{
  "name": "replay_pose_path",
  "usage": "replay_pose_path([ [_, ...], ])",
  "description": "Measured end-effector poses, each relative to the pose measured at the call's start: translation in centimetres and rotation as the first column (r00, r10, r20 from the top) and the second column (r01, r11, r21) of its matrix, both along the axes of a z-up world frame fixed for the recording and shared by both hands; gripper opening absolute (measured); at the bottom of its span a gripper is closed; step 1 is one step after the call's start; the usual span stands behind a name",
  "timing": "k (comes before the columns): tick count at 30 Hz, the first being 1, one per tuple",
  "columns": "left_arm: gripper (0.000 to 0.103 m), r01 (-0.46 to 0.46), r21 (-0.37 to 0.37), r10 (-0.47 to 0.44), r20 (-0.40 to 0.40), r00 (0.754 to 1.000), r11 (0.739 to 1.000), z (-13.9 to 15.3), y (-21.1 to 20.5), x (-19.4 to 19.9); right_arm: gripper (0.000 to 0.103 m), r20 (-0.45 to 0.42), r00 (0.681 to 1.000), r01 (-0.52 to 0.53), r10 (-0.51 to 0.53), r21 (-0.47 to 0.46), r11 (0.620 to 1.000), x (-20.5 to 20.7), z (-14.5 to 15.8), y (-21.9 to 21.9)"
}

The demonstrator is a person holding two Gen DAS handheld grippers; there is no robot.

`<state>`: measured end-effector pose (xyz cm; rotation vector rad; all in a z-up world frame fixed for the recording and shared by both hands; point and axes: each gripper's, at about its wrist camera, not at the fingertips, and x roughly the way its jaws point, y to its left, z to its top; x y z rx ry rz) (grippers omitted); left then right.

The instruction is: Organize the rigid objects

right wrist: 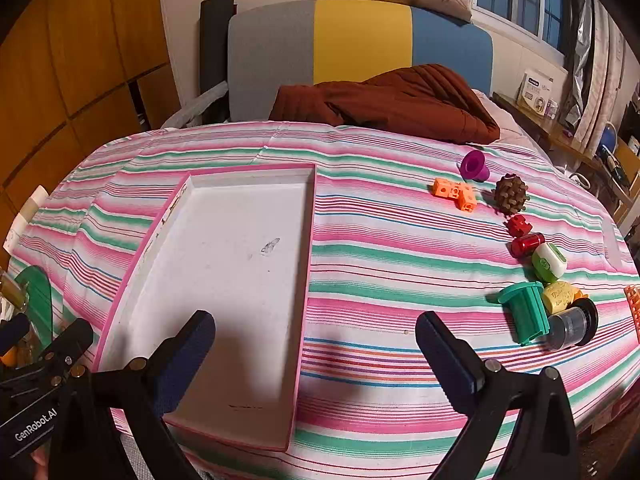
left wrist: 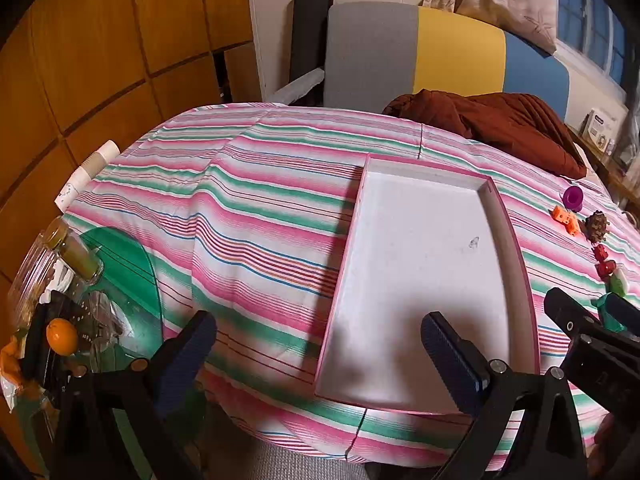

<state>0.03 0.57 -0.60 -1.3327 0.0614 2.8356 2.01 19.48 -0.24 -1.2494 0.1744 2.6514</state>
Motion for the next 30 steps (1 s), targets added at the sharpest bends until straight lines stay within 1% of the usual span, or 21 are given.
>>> replay_pose_path([
  [18,0.103,0.004,-0.017,-0.004,-0.007,1.000,1.000,-0.1,0.3,0.4,0.102,0.006,1.000,-0.015,0.015,0.004,1.000,0.1,-0.2,0.0],
  [25,0.103,0.006,-0.033,-0.007,-0.029,1.000,0.999,0.0,0.7,0.6,0.102,-0.003,1.000,-0.011,0.011,-0.005,1.000,0.3,-0.1,0.4],
  [28,0.103,0.020,-0.045,-0.021,-0.023,1.000,0.999,-0.2,1.1,0.6,0.102,-0.017,1.000,-0.015,0.015,-0.003,1.000,0.5,0.0,0.5],
  [30,0.103,0.039,-0.037,-0.039,-0.007,0.999,0.999,-0.4,1.3,0.5,0.102,-0.021,1.000,-0.019,0.019,0.005,1.000,0.6,0.1,0.6],
])
